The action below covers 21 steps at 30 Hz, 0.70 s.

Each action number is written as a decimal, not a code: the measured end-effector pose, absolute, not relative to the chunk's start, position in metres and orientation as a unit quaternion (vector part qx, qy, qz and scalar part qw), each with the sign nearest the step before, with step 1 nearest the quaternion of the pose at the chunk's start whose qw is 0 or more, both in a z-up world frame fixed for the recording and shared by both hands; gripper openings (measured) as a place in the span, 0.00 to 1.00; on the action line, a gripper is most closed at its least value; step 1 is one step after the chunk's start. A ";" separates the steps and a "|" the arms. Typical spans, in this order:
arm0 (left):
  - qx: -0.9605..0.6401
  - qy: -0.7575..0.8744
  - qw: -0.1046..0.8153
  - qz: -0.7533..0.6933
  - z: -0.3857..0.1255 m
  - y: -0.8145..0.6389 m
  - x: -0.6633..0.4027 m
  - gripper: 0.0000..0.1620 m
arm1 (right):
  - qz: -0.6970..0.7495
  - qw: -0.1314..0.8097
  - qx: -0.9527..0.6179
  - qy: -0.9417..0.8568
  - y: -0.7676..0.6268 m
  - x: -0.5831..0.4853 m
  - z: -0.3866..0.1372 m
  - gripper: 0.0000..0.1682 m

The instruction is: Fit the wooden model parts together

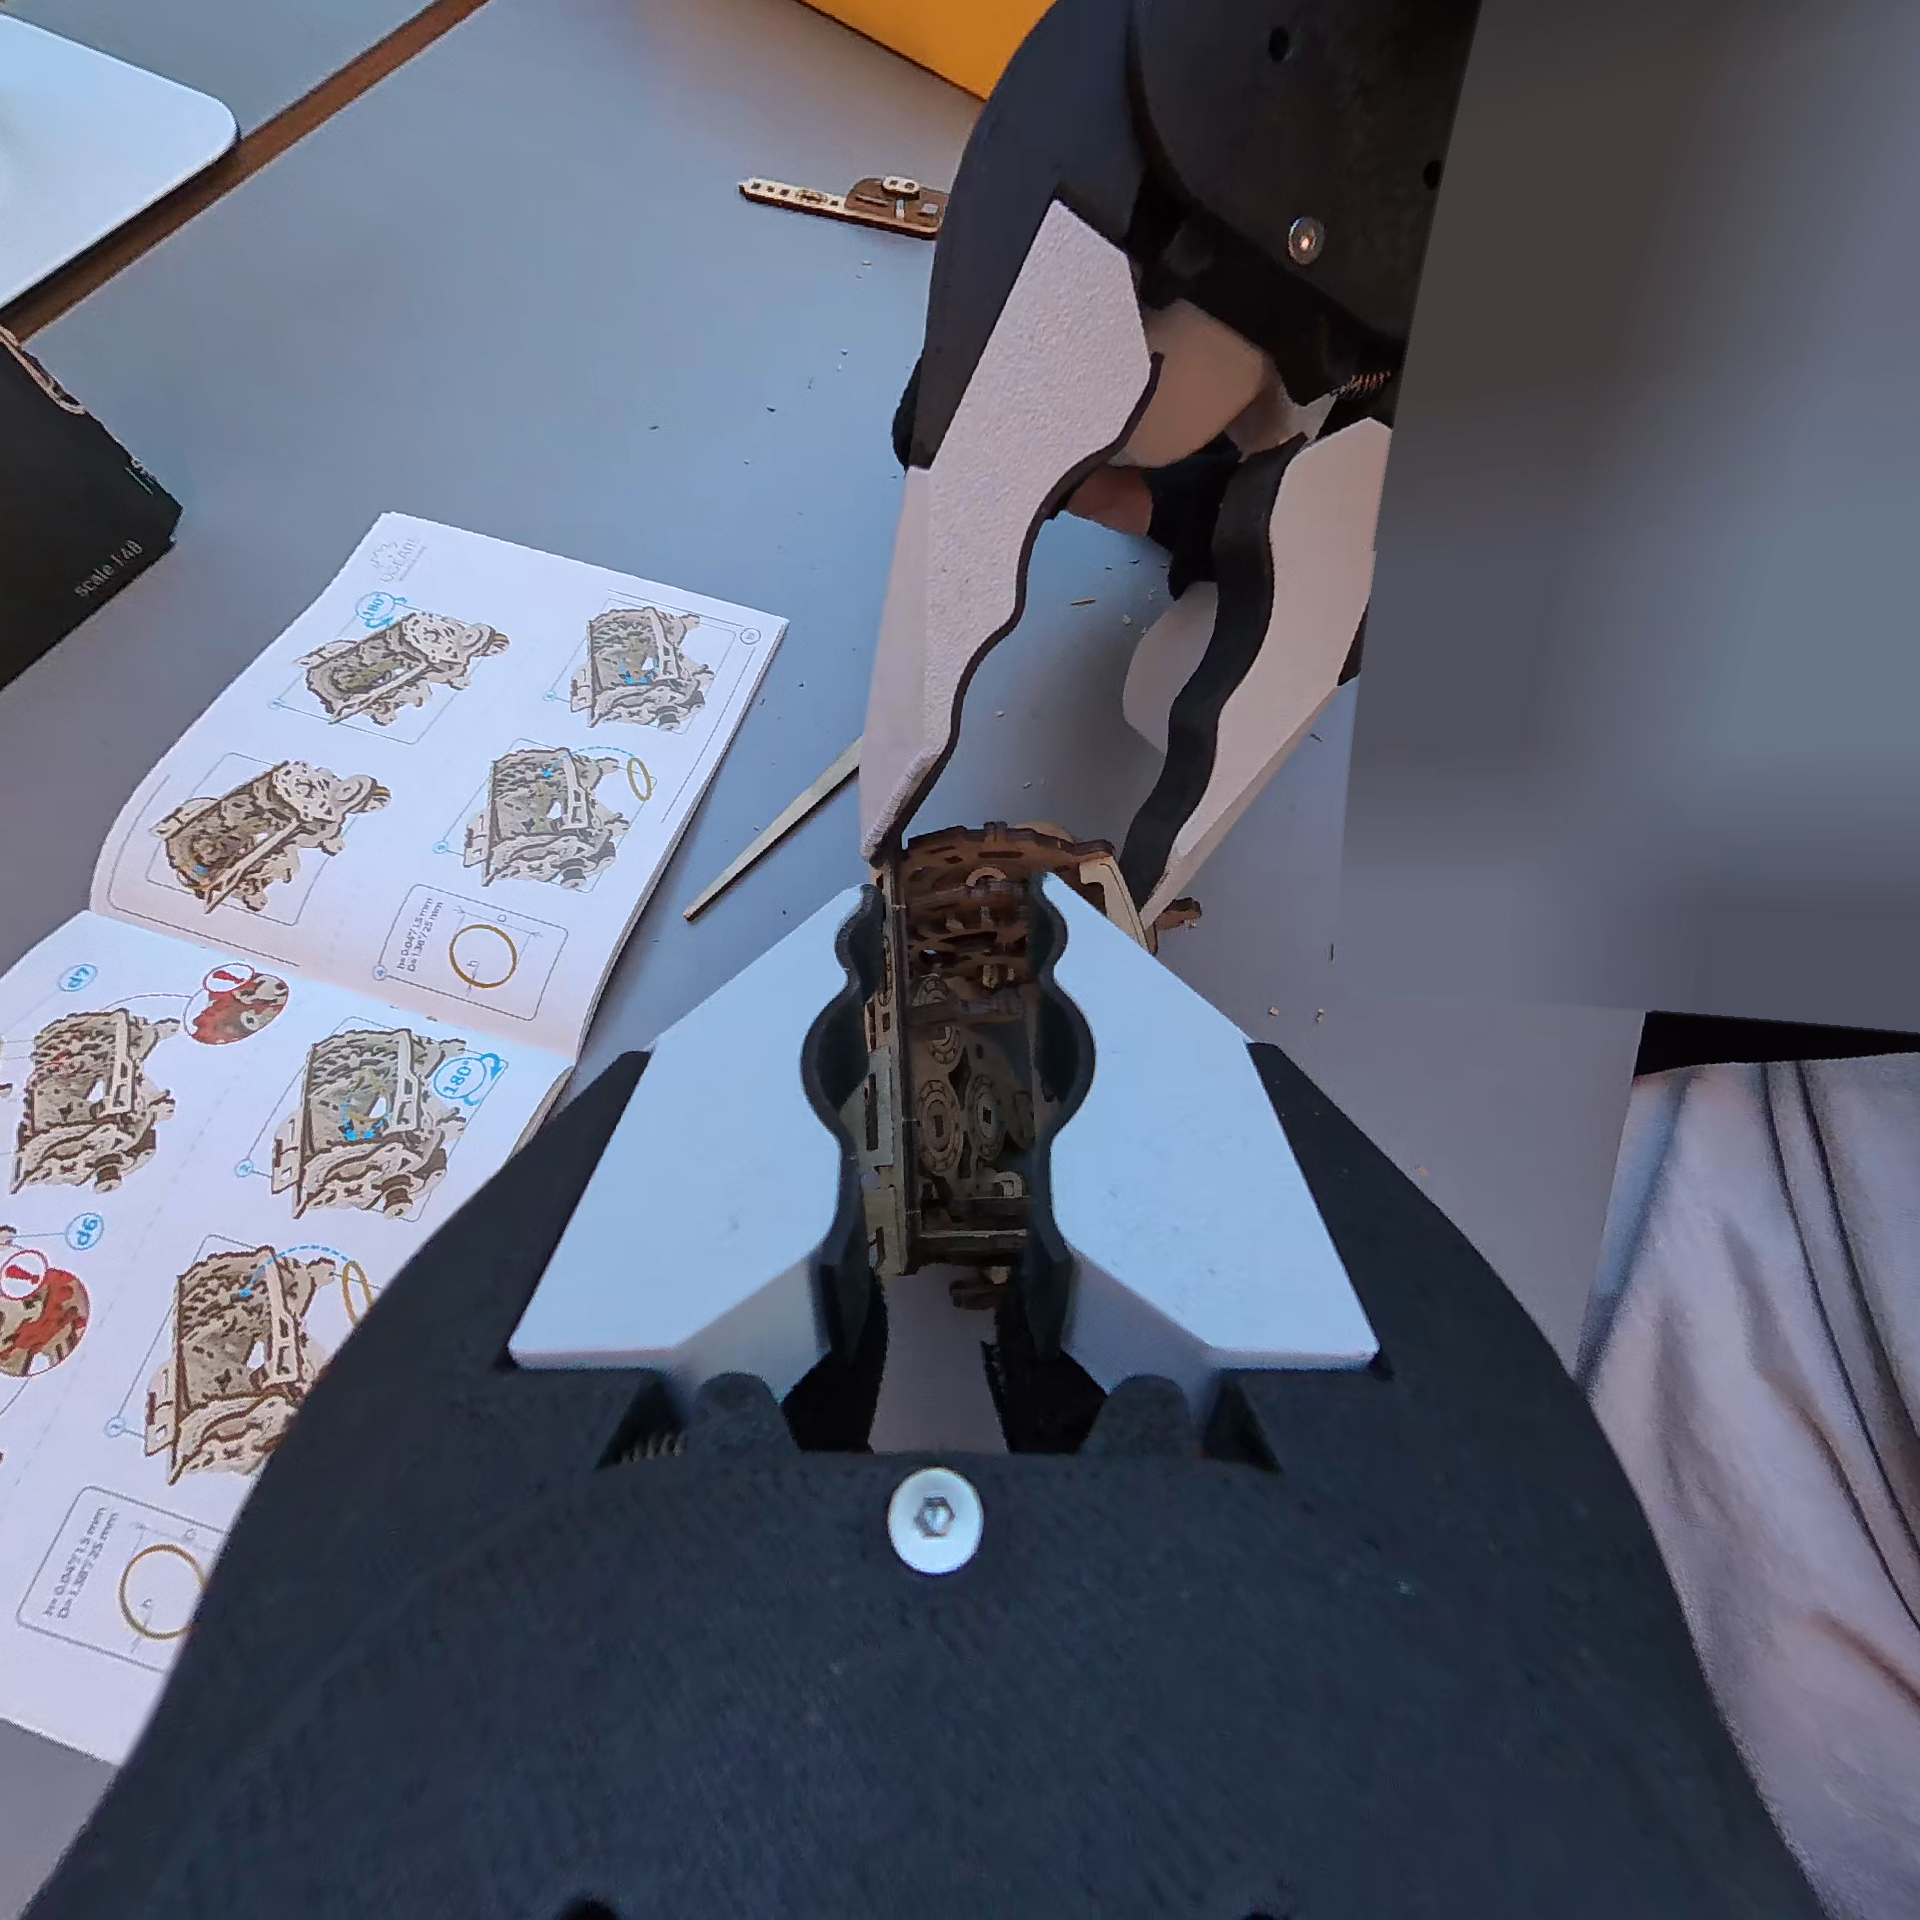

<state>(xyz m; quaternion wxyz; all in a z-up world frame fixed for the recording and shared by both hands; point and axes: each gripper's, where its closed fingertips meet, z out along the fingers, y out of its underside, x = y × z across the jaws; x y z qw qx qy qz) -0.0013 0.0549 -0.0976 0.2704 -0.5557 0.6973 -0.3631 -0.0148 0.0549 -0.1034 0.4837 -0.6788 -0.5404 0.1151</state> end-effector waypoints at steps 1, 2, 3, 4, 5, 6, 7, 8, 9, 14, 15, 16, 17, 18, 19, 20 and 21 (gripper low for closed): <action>-0.555 0.699 0.271 -0.361 -0.098 0.055 -0.001 0.15 | 0.114 0.484 -0.676 -0.545 0.054 -0.015 -0.103 0.28; -0.554 0.700 0.270 -0.359 -0.098 0.054 -0.001 0.16 | 0.111 0.485 -0.672 -0.549 0.054 -0.015 -0.103 0.28; -0.555 0.702 0.268 -0.357 -0.098 0.054 -0.001 0.16 | 0.109 0.484 -0.669 -0.553 0.054 -0.015 -0.103 0.28; -0.556 0.703 0.265 -0.355 -0.098 0.054 -0.001 0.16 | 0.105 0.483 -0.669 -0.555 0.054 -0.015 -0.104 0.28; -0.557 0.705 0.263 -0.351 -0.098 0.054 0.000 0.16 | 0.103 0.482 -0.670 -0.555 0.054 -0.015 -0.104 0.28; -0.556 0.708 0.263 -0.347 -0.097 0.055 -0.001 0.15 | 0.102 0.482 -0.672 -0.553 0.054 -0.014 -0.105 0.28; -0.556 0.708 0.268 -0.344 -0.094 0.055 -0.001 0.14 | 0.101 0.481 -0.674 -0.551 0.055 -0.014 -0.105 0.28; -0.556 0.706 0.277 -0.339 -0.088 0.057 -0.001 0.14 | 0.102 0.483 -0.676 -0.548 0.055 -0.014 -0.105 0.28; -0.560 0.706 0.284 -0.329 -0.084 0.059 -0.001 0.15 | 0.103 0.483 -0.677 -0.545 0.056 -0.014 -0.105 0.28; -0.565 0.738 0.263 -0.259 -0.079 0.051 -0.006 0.28 | 0.091 0.485 -0.678 -0.544 0.058 -0.014 -0.105 0.28; -0.563 0.746 0.256 -0.246 -0.082 0.049 -0.005 0.30 | 0.090 0.486 -0.678 -0.544 0.058 -0.014 -0.105 0.28; -0.563 0.752 0.248 -0.235 -0.087 0.048 -0.005 0.33 | 0.090 0.485 -0.679 -0.543 0.057 -0.014 -0.105 0.28; -0.567 0.758 0.234 -0.224 -0.093 0.046 -0.007 0.33 | 0.091 0.486 -0.680 -0.541 0.058 -0.014 -0.105 0.28; -0.574 0.758 0.223 -0.214 -0.099 0.046 -0.007 0.34 | 0.092 0.486 -0.681 -0.540 0.058 -0.014 -0.105 0.28; -0.579 0.757 0.219 -0.208 -0.102 0.047 -0.007 0.35 | 0.093 0.486 -0.682 -0.538 0.058 -0.014 -0.105 0.28; -0.581 0.756 0.219 -0.206 -0.103 0.048 -0.006 0.36 | 0.093 0.486 -0.682 -0.538 0.058 -0.014 -0.105 0.28; -0.582 0.755 0.219 -0.207 -0.104 0.048 -0.005 0.36 | 0.092 0.487 -0.682 -0.538 0.058 -0.014 -0.105 0.28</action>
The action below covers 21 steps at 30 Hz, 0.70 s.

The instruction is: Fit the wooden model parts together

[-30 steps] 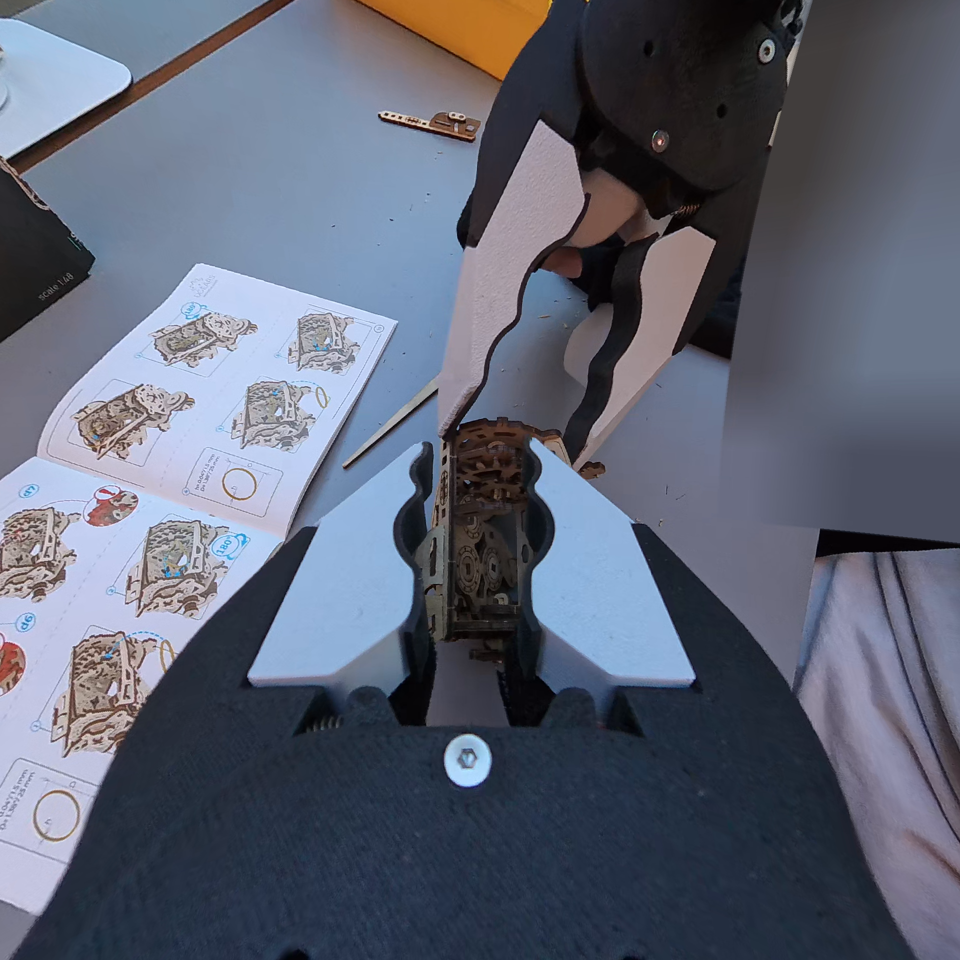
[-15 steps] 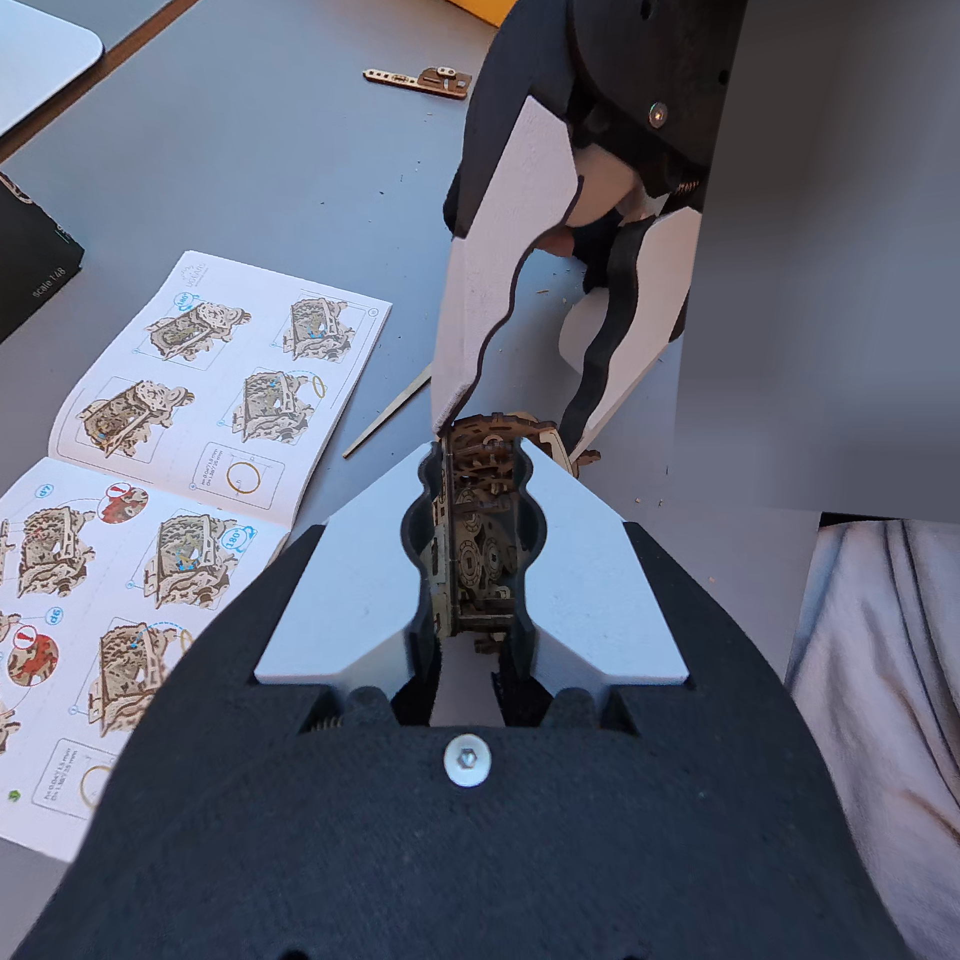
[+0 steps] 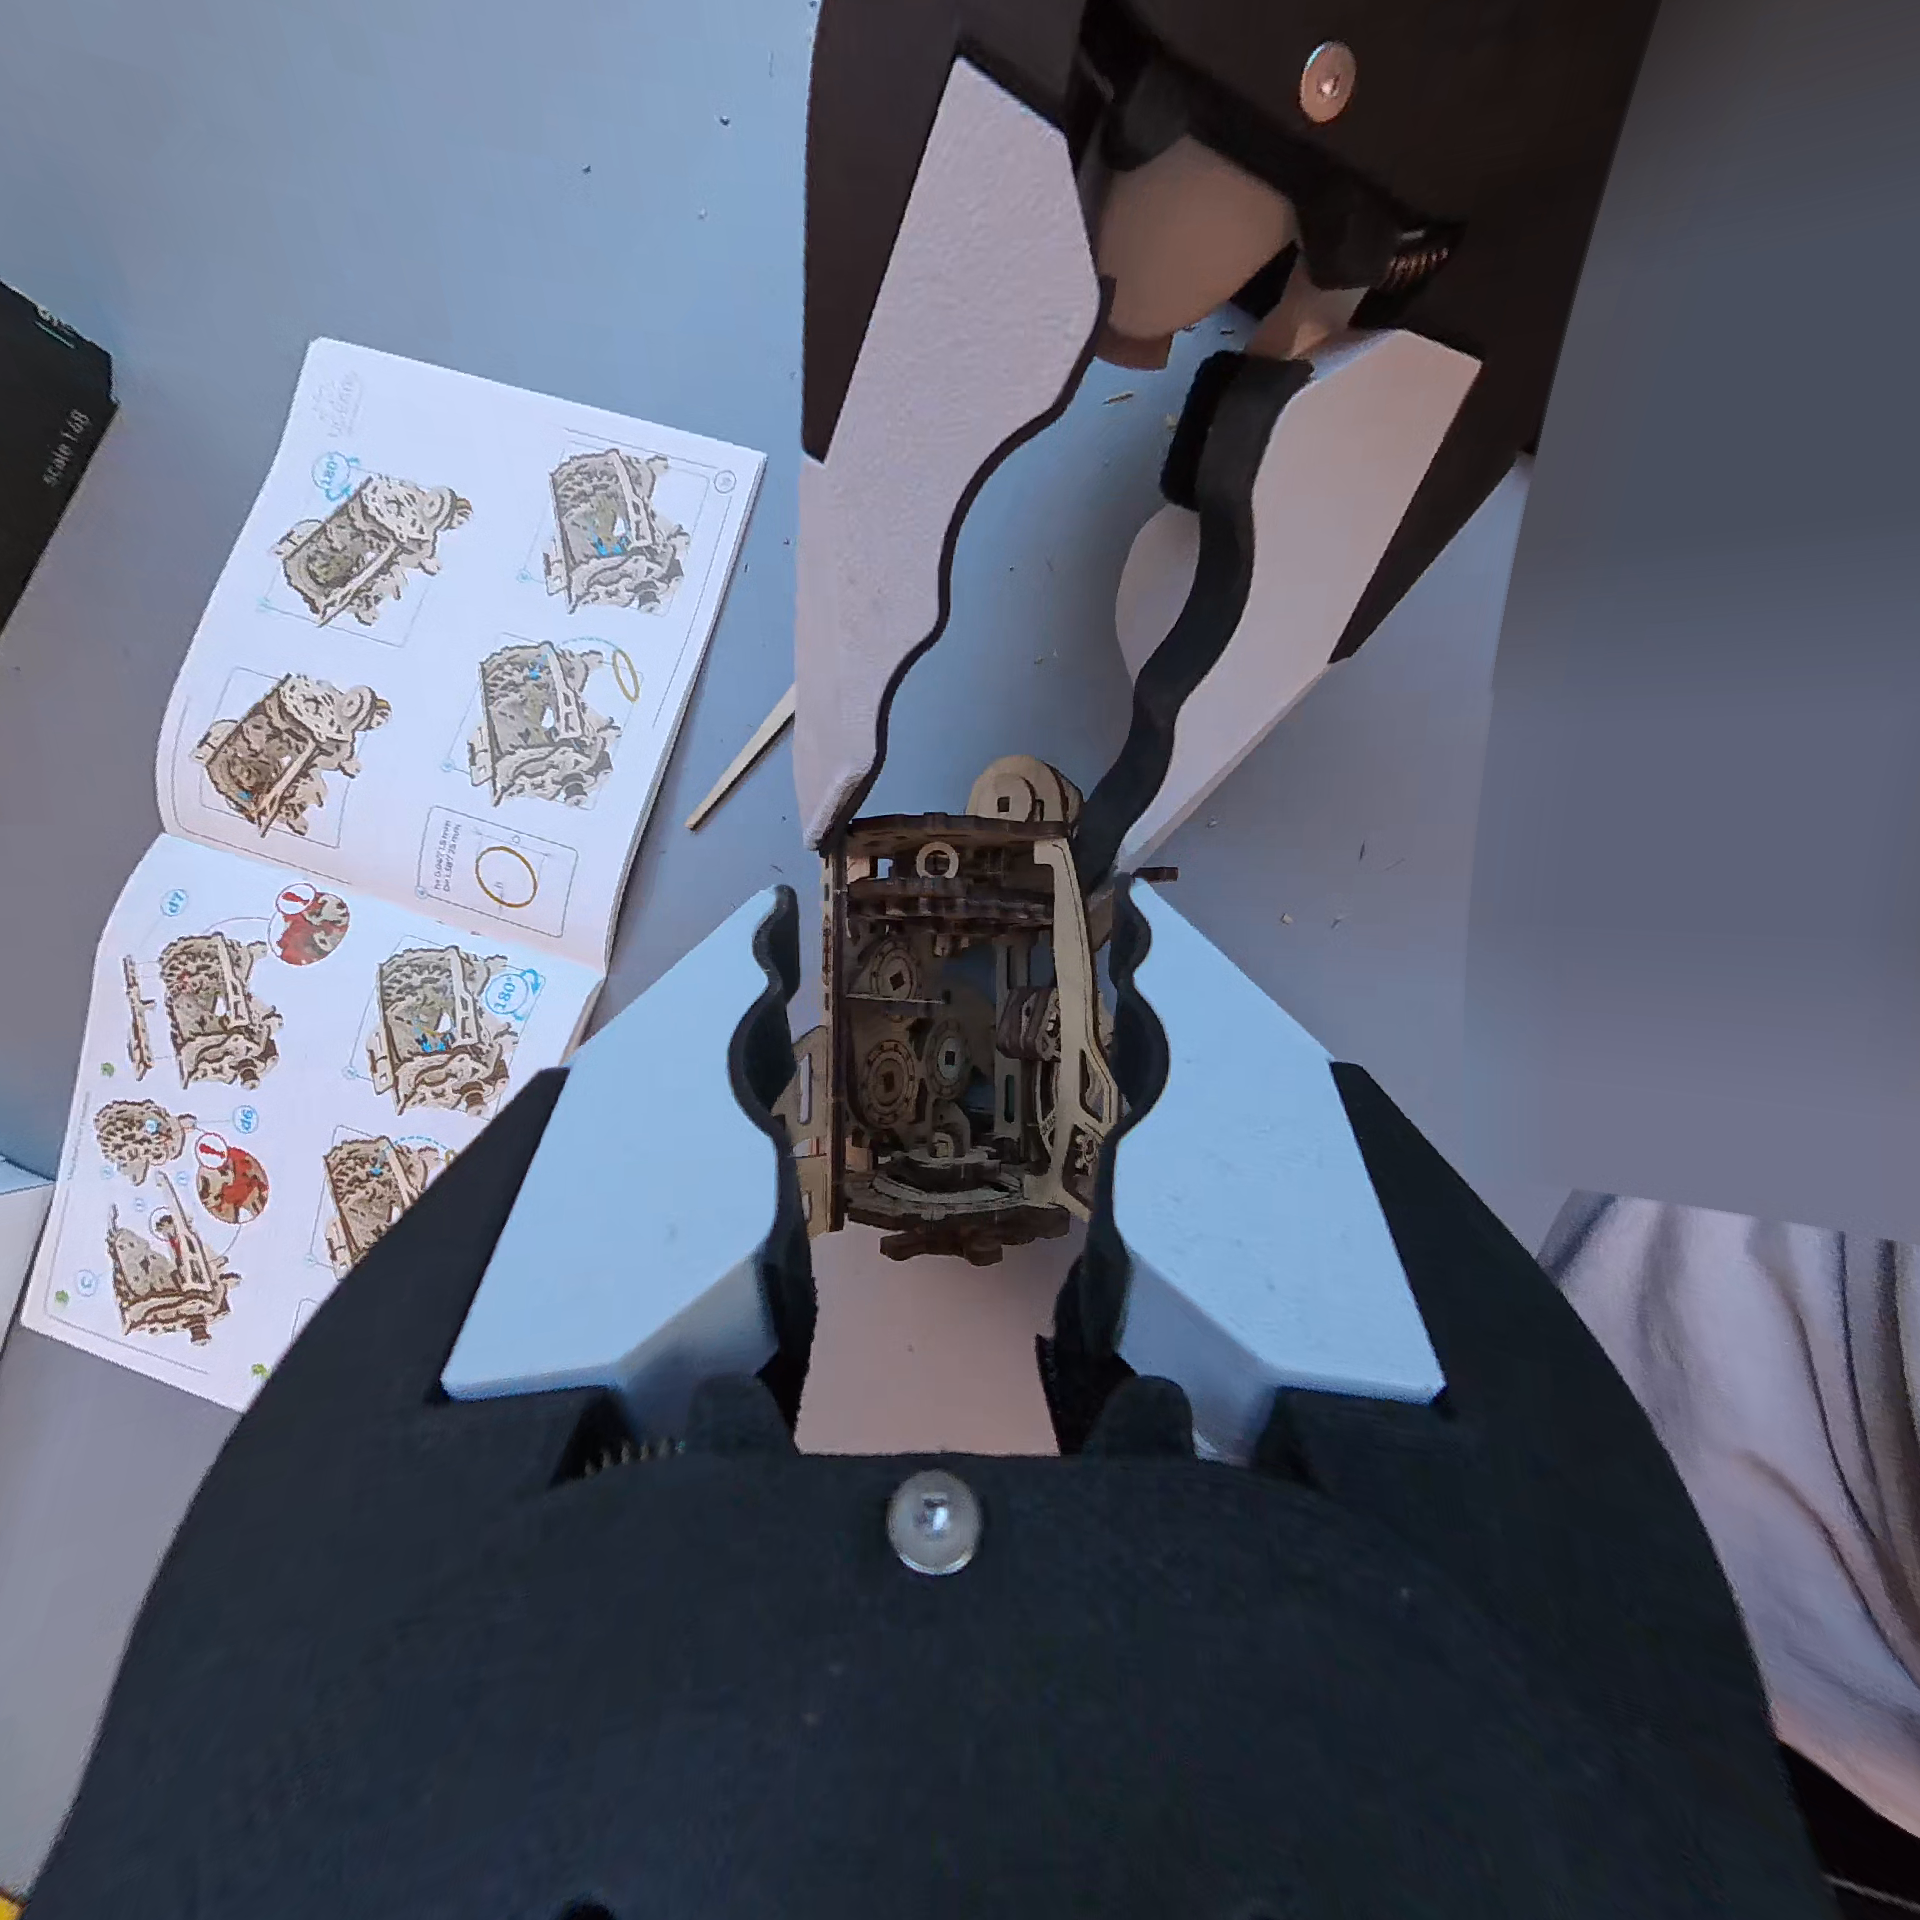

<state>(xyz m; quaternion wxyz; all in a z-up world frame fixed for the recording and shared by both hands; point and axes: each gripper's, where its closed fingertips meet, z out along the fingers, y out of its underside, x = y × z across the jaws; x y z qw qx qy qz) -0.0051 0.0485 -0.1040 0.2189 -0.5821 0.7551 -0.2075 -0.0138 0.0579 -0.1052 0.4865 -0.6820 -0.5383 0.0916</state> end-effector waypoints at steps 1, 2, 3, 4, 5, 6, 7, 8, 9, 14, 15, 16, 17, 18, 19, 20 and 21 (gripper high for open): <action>-0.582 0.756 0.215 -0.210 -0.105 0.048 -0.005 0.37 | 0.090 0.487 -0.682 -0.539 0.058 -0.014 -0.105 0.28; -0.581 0.757 0.208 -0.212 -0.105 0.047 -0.005 0.35 | 0.090 0.487 -0.681 -0.539 0.058 -0.014 -0.105 0.28; -0.580 0.760 0.202 -0.213 -0.106 0.046 -0.005 0.34 | 0.091 0.487 -0.682 -0.538 0.058 -0.014 -0.105 0.28; -0.579 0.762 0.200 -0.208 -0.107 0.046 -0.006 0.34 | 0.091 0.486 -0.682 -0.538 0.058 -0.014 -0.105 0.28; -0.576 0.767 0.199 -0.201 -0.108 0.047 -0.006 0.33 | 0.091 0.487 -0.682 -0.538 0.058 -0.014 -0.105 0.28; -0.572 0.772 0.198 -0.194 -0.109 0.047 -0.006 0.33 | 0.090 0.487 -0.682 -0.538 0.058 -0.014 -0.105 0.28; -0.567 0.777 0.199 -0.188 -0.109 0.048 -0.007 0.32 | 0.089 0.487 -0.682 -0.539 0.058 -0.014 -0.105 0.28; -0.561 0.782 0.200 -0.181 -0.110 0.048 -0.007 0.32 | 0.089 0.487 -0.682 -0.539 0.058 -0.014 -0.105 0.28; -0.558 0.786 0.201 -0.177 -0.110 0.048 -0.007 0.32 | 0.088 0.487 -0.681 -0.540 0.058 -0.014 -0.105 0.28; -0.559 0.782 0.205 -0.182 -0.109 0.049 -0.007 0.31 | 0.100 0.485 -0.672 -0.551 0.057 -0.010 -0.104 0.27; -0.561 0.781 0.206 -0.182 -0.109 0.050 -0.007 0.31 | 0.118 0.489 -0.669 -0.547 0.055 -0.010 -0.100 0.27; -0.561 0.780 0.208 -0.183 -0.109 0.051 -0.008 0.31 | 0.136 0.491 -0.670 -0.540 0.054 -0.009 -0.097 0.27; -0.561 0.780 0.209 -0.183 -0.109 0.051 -0.008 0.31 | 0.151 0.490 -0.673 -0.532 0.055 -0.007 -0.095 0.28; -0.561 0.779 0.210 -0.184 -0.109 0.051 -0.009 0.31 | 0.166 0.485 -0.677 -0.528 0.055 -0.006 -0.095 0.29; -0.559 0.780 0.211 -0.185 -0.109 0.051 -0.009 0.31 | 0.177 0.479 -0.680 -0.527 0.055 -0.004 -0.096 0.30; -0.557 0.781 0.213 -0.185 -0.109 0.051 -0.009 0.31 | 0.190 0.473 -0.680 -0.527 0.054 -0.004 -0.098 0.31; -0.557 0.781 0.213 -0.185 -0.109 0.050 -0.009 0.31 | 0.203 0.470 -0.680 -0.525 0.053 -0.005 -0.100 0.32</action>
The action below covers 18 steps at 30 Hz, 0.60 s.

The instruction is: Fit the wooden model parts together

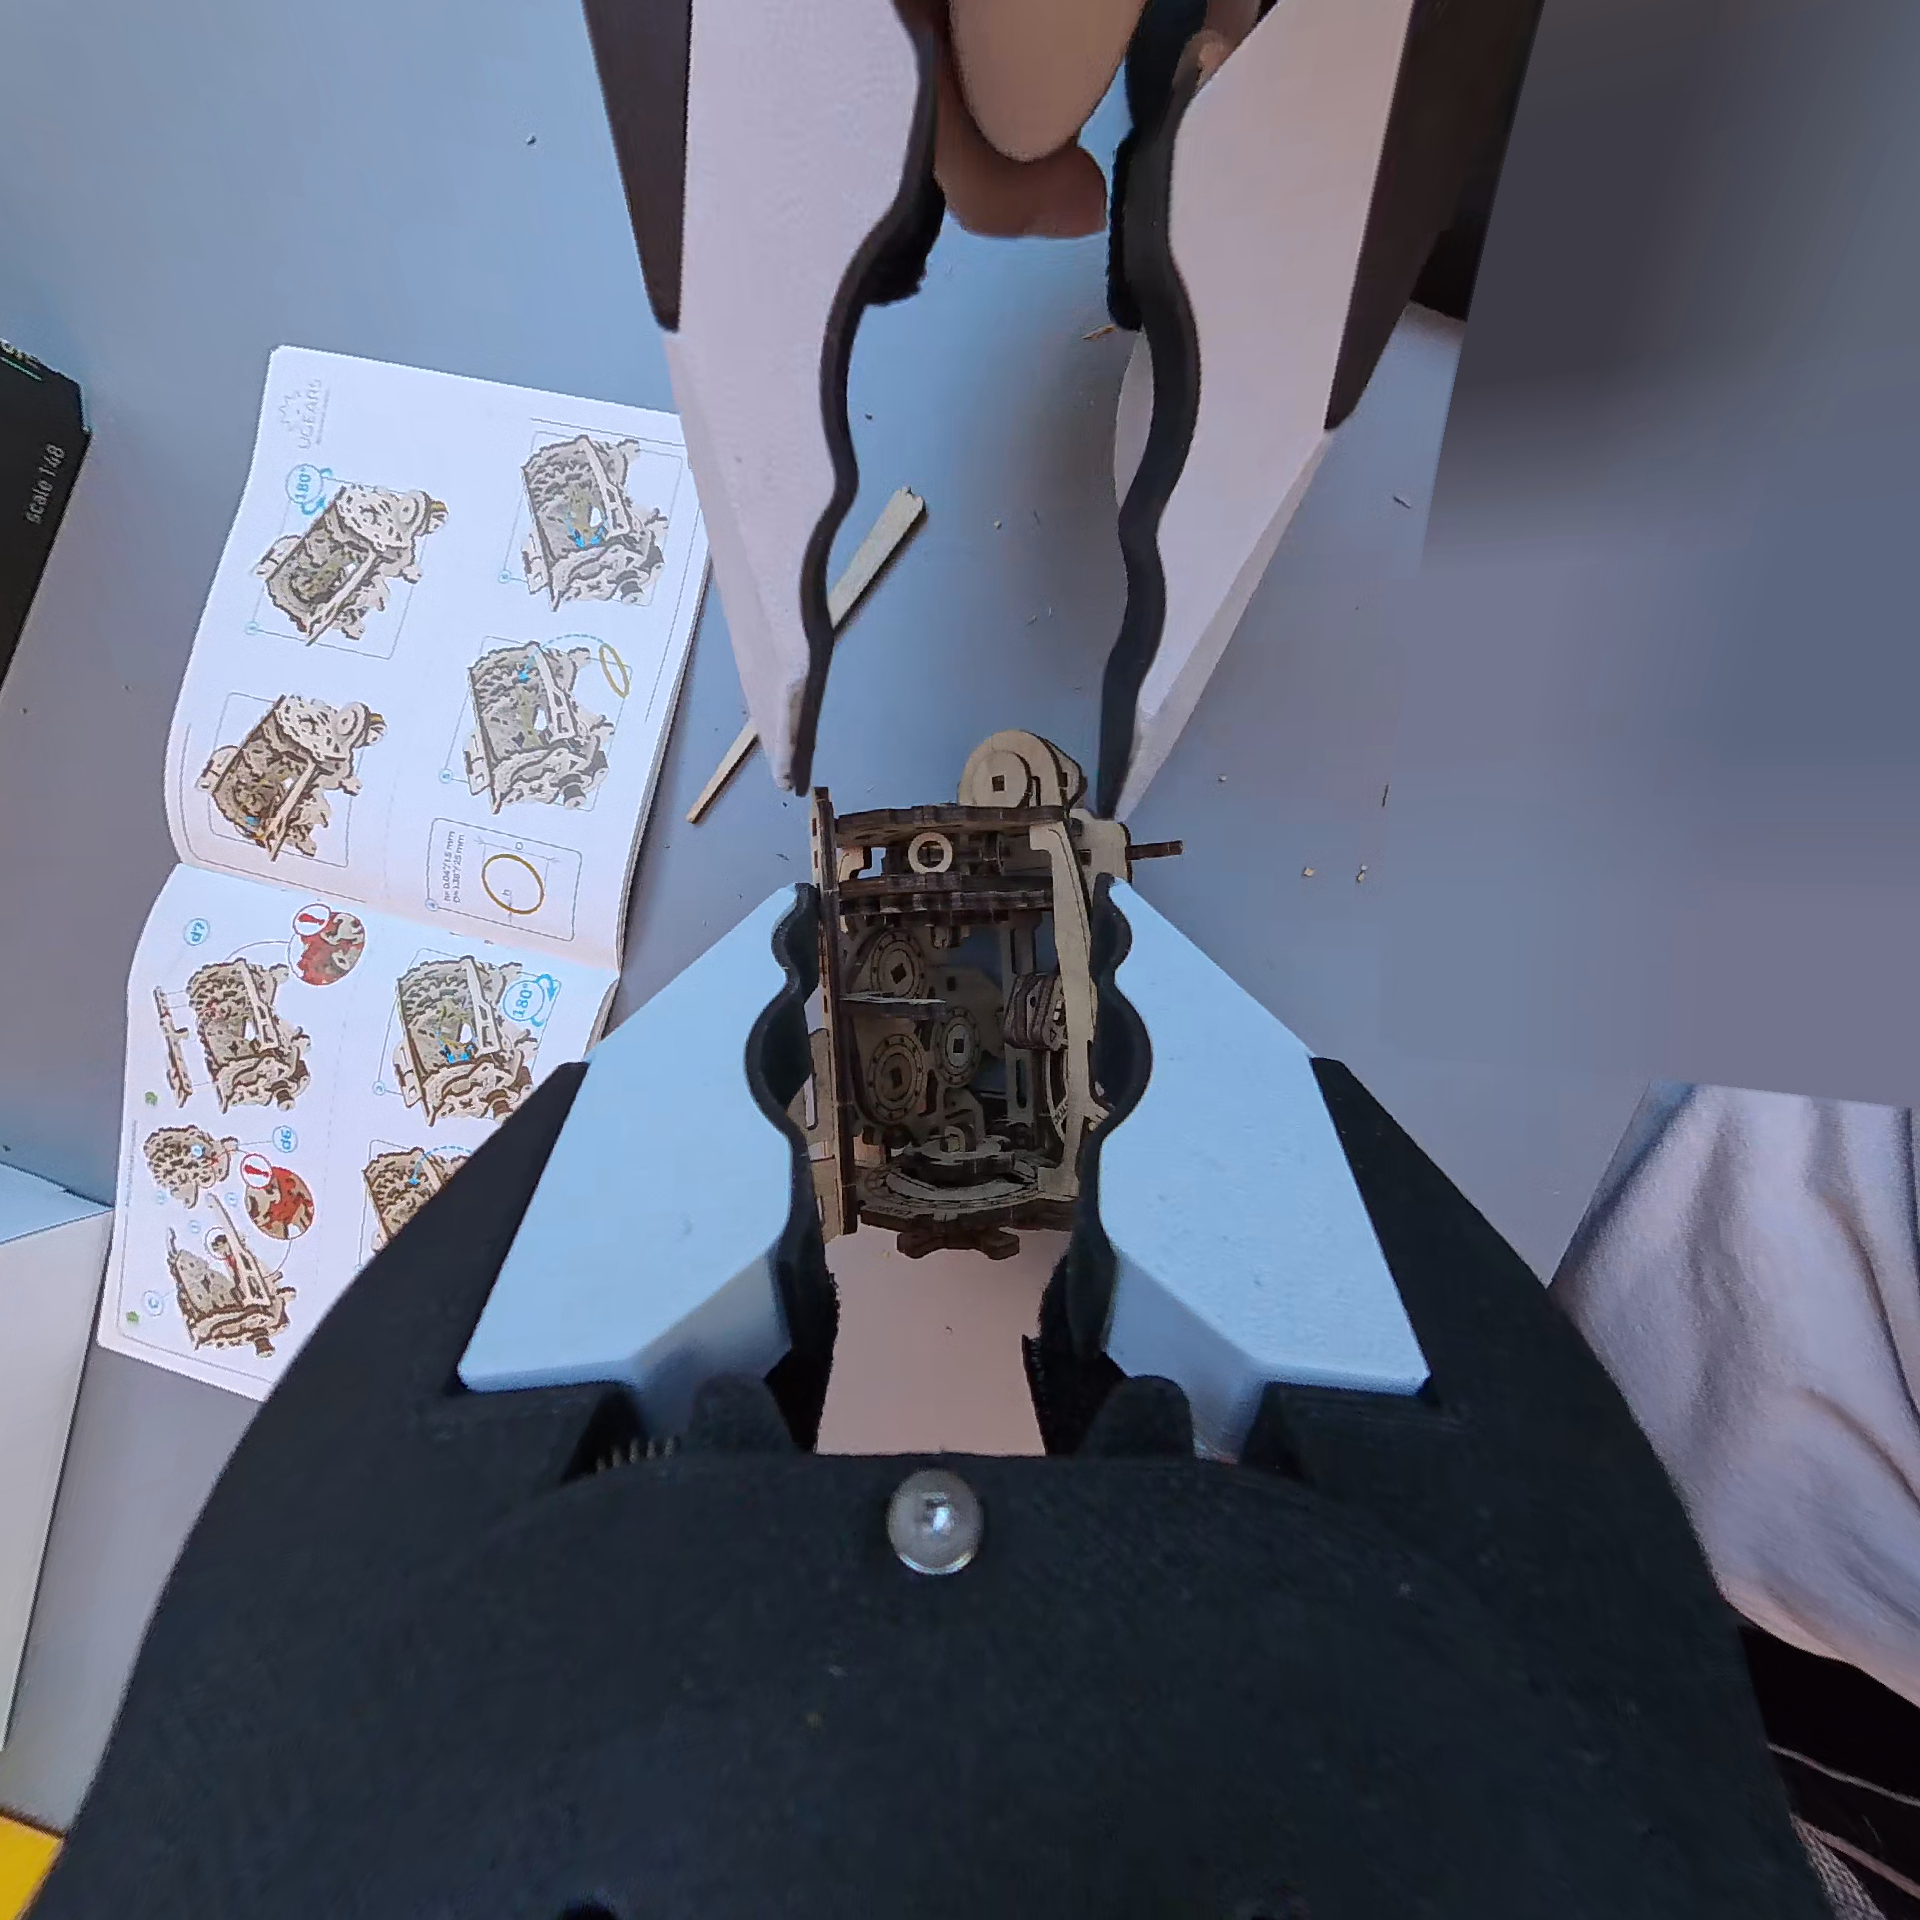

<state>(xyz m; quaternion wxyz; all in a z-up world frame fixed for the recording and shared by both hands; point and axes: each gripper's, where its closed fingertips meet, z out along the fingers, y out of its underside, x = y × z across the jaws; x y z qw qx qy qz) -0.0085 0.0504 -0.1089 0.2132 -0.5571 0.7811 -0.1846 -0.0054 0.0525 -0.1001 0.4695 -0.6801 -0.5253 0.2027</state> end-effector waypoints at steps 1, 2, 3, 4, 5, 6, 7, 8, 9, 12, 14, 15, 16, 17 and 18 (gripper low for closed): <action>-0.558 0.781 0.213 -0.183 -0.109 0.050 -0.008 0.31 | 0.210 0.468 -0.684 -0.519 0.054 -0.006 -0.102 0.33; -0.559 0.780 0.214 -0.181 -0.109 0.050 -0.008 0.31 | 0.215 0.465 -0.688 -0.514 0.054 -0.006 -0.104 0.33; -0.560 0.780 0.214 -0.180 -0.109 0.050 -0.008 0.32 | 0.217 0.466 -0.690 -0.510 0.056 -0.006 -0.104 0.33; -0.562 0.778 0.215 -0.180 -0.109 0.050 -0.008 0.32 | 0.217 0.470 -0.691 -0.505 0.057 -0.006 -0.104 0.32; -0.563 0.777 0.214 -0.181 -0.109 0.050 -0.007 0.32 | 0.220 0.471 -0.690 -0.504 0.057 -0.007 -0.104 0.29; -0.564 0.777 0.214 -0.181 -0.109 0.050 -0.007 0.32 | 0.218 0.473 -0.689 -0.504 0.057 -0.006 -0.104 0.29; -0.565 0.775 0.215 -0.182 -0.109 0.050 -0.006 0.31 | 0.215 0.474 -0.689 -0.505 0.057 -0.006 -0.104 0.29; -0.566 0.774 0.215 -0.182 -0.109 0.050 -0.006 0.31 | 0.215 0.474 -0.690 -0.504 0.057 -0.006 -0.104 0.29; -0.568 0.773 0.215 -0.182 -0.109 0.050 -0.006 0.31 | 0.215 0.473 -0.690 -0.503 0.057 -0.006 -0.104 0.29; -0.574 0.769 0.213 -0.184 -0.109 0.050 -0.005 0.31 | 0.211 0.475 -0.690 -0.504 0.057 -0.006 -0.104 0.29; -0.577 0.766 0.213 -0.187 -0.109 0.050 -0.004 0.31 | 0.206 0.476 -0.689 -0.505 0.057 -0.006 -0.104 0.28; -0.578 0.766 0.212 -0.187 -0.109 0.050 -0.003 0.31 | 0.203 0.477 -0.689 -0.506 0.057 -0.006 -0.104 0.28; -0.578 0.766 0.212 -0.185 -0.109 0.050 -0.003 0.31 | 0.201 0.478 -0.688 -0.507 0.057 -0.006 -0.104 0.28; -0.578 0.767 0.211 -0.182 -0.109 0.050 -0.003 0.31 | 0.200 0.478 -0.688 -0.508 0.057 -0.006 -0.104 0.28; -0.577 0.769 0.211 -0.177 -0.109 0.050 -0.003 0.30 | 0.198 0.479 -0.688 -0.509 0.056 -0.006 -0.104 0.28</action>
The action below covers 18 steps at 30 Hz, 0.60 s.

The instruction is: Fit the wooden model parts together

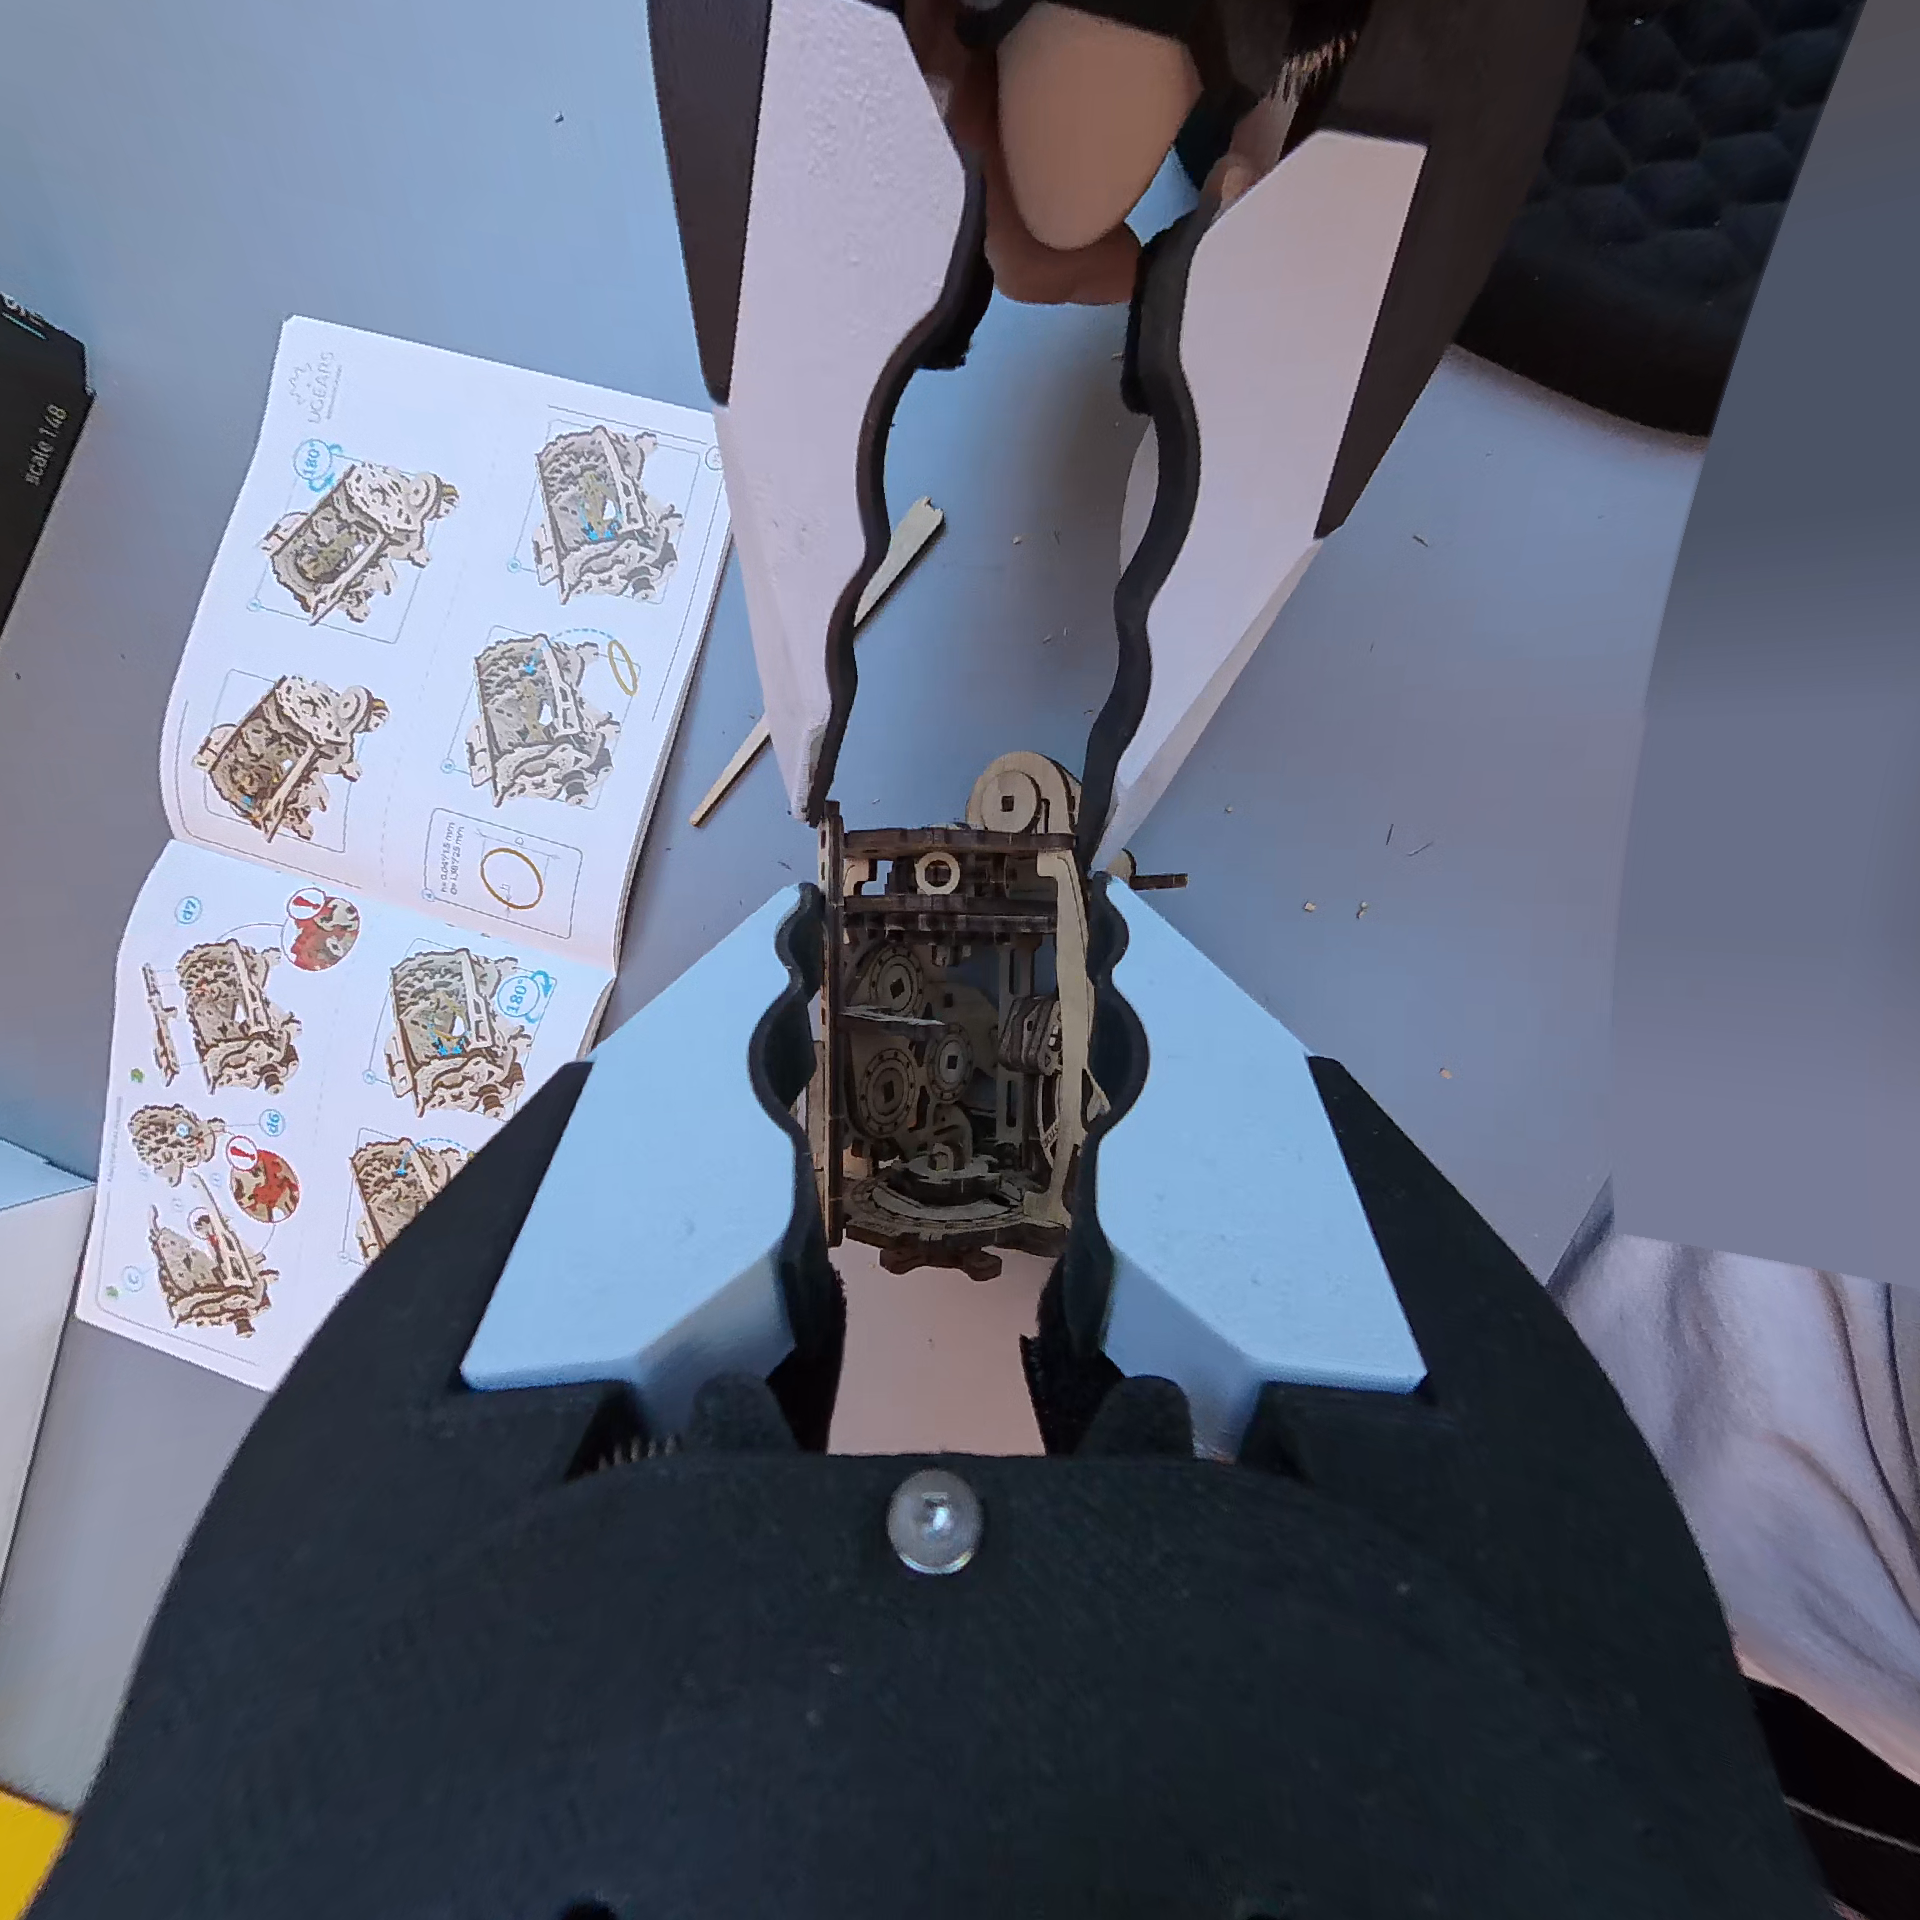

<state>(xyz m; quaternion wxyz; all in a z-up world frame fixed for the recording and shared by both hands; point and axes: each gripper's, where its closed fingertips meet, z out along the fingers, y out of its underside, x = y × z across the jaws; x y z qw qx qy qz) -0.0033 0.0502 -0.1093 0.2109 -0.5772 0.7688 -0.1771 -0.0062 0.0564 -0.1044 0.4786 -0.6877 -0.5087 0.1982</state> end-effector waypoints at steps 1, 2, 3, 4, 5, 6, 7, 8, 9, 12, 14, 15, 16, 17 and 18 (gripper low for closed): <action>-0.576 0.771 0.211 -0.172 -0.109 0.050 -0.004 0.30 | 0.195 0.479 -0.686 -0.511 0.056 -0.006 -0.104 0.28; -0.573 0.774 0.212 -0.167 -0.109 0.050 -0.004 0.30 | 0.192 0.481 -0.685 -0.513 0.056 -0.007 -0.104 0.28; -0.569 0.777 0.214 -0.162 -0.109 0.049 -0.004 0.30 | 0.188 0.483 -0.683 -0.515 0.055 -0.007 -0.104 0.28; -0.567 0.779 0.215 -0.159 -0.109 0.049 -0.004 0.30 | 0.182 0.484 -0.681 -0.518 0.055 -0.008 -0.104 0.29; -0.566 0.779 0.216 -0.158 -0.109 0.049 -0.004 0.30 | 0.177 0.486 -0.678 -0.522 0.055 -0.008 -0.105 0.28; -0.565 0.780 0.218 -0.157 -0.109 0.049 -0.004 0.30 | 0.169 0.489 -0.675 -0.526 0.055 -0.009 -0.105 0.28; -0.565 0.780 0.219 -0.158 -0.109 0.049 -0.003 0.30 | 0.163 0.490 -0.672 -0.531 0.054 -0.010 -0.105 0.28; -0.565 0.780 0.220 -0.158 -0.109 0.048 -0.003 0.30 | 0.156 0.491 -0.670 -0.534 0.054 -0.009 -0.105 0.28; -0.565 0.779 0.222 -0.158 -0.109 0.048 -0.003 0.30 | 0.150 0.490 -0.670 -0.537 0.054 -0.009 -0.105 0.28; -0.565 0.776 0.234 -0.151 -0.108 0.049 -0.002 0.30 | 0.143 0.491 -0.670 -0.538 0.054 -0.008 -0.106 0.28; -0.556 0.775 0.264 -0.141 -0.106 0.050 -0.001 0.28 | 0.148 0.489 -0.677 -0.530 0.056 -0.006 -0.106 0.28; -0.552 0.776 0.274 -0.135 -0.106 0.050 0.000 0.28 | 0.152 0.488 -0.678 -0.528 0.056 -0.006 -0.106 0.28; -0.548 0.778 0.279 -0.132 -0.105 0.049 -0.001 0.26 | 0.152 0.488 -0.679 -0.527 0.057 -0.006 -0.106 0.28; -0.545 0.779 0.282 -0.128 -0.105 0.049 -0.001 0.26 | 0.150 0.488 -0.678 -0.528 0.056 -0.006 -0.106 0.28; -0.543 0.781 0.281 -0.127 -0.105 0.049 -0.001 0.26 | 0.147 0.489 -0.677 -0.530 0.056 -0.006 -0.106 0.28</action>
